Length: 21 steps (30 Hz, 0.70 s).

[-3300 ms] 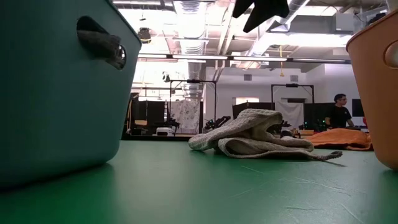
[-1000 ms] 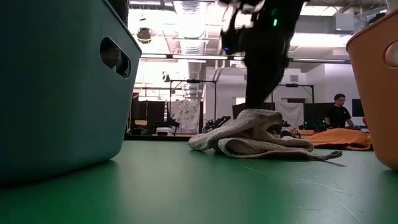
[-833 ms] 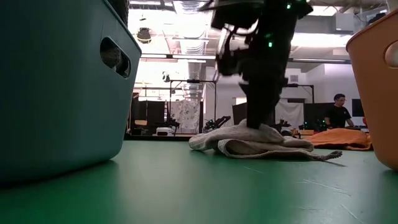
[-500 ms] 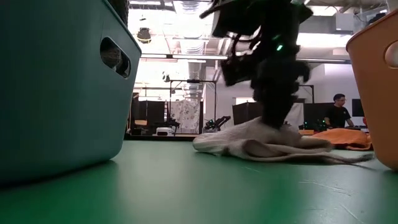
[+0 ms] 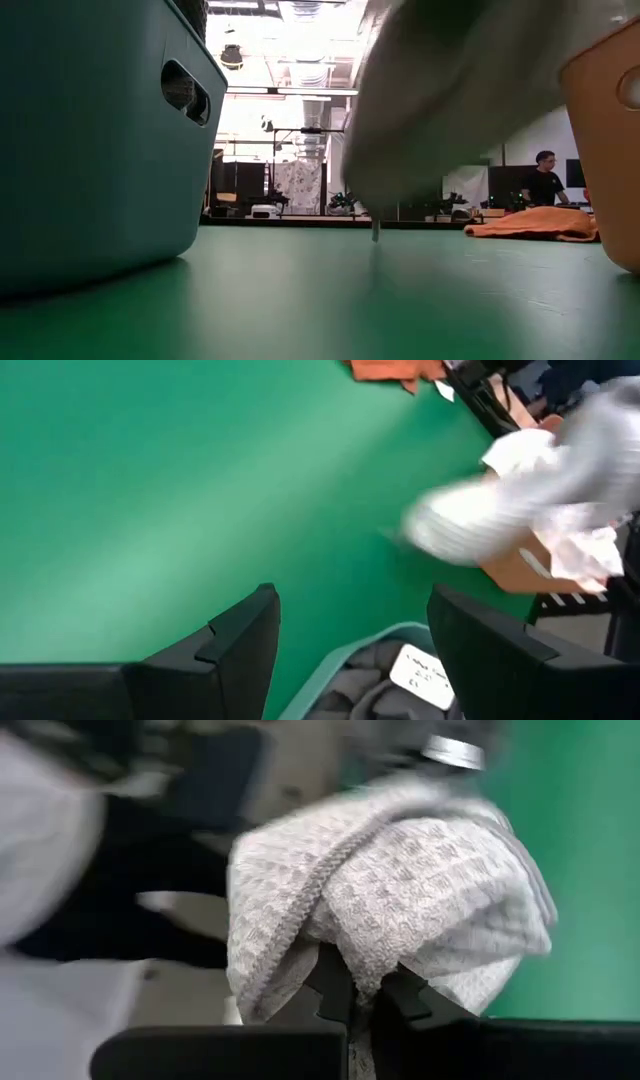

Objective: Sort towels by color in basket
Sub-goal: Put the light gray towel into the orange bin

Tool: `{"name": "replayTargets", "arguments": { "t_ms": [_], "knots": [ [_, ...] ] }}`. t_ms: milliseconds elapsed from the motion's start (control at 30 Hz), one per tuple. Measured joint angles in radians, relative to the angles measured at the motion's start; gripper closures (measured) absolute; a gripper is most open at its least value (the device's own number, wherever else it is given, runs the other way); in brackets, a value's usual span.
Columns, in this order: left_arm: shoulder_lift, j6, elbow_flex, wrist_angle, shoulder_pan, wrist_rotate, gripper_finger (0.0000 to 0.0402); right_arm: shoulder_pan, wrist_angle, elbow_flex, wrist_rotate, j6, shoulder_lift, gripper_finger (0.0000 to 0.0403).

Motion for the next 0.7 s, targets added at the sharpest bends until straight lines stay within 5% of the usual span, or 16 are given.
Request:
{"name": "replayTargets", "arguments": {
  "t_ms": [233,500,700],
  "knots": [
    [0.0,0.028,0.0,0.001,0.057,0.001,0.0159,0.246,0.033,0.0,-0.074,0.097,-0.208,0.0369],
    [0.0,0.028,0.0,0.0,0.074,0.006,0.0159,0.466,0.177,0.0,0.02,0.109,-0.321,0.0364],
    [0.0,0.021,0.0,0.0,0.074,0.011,0.0159,0.507,-0.085,0.0,0.124,0.237,-0.315,0.0362]
  ]
}}
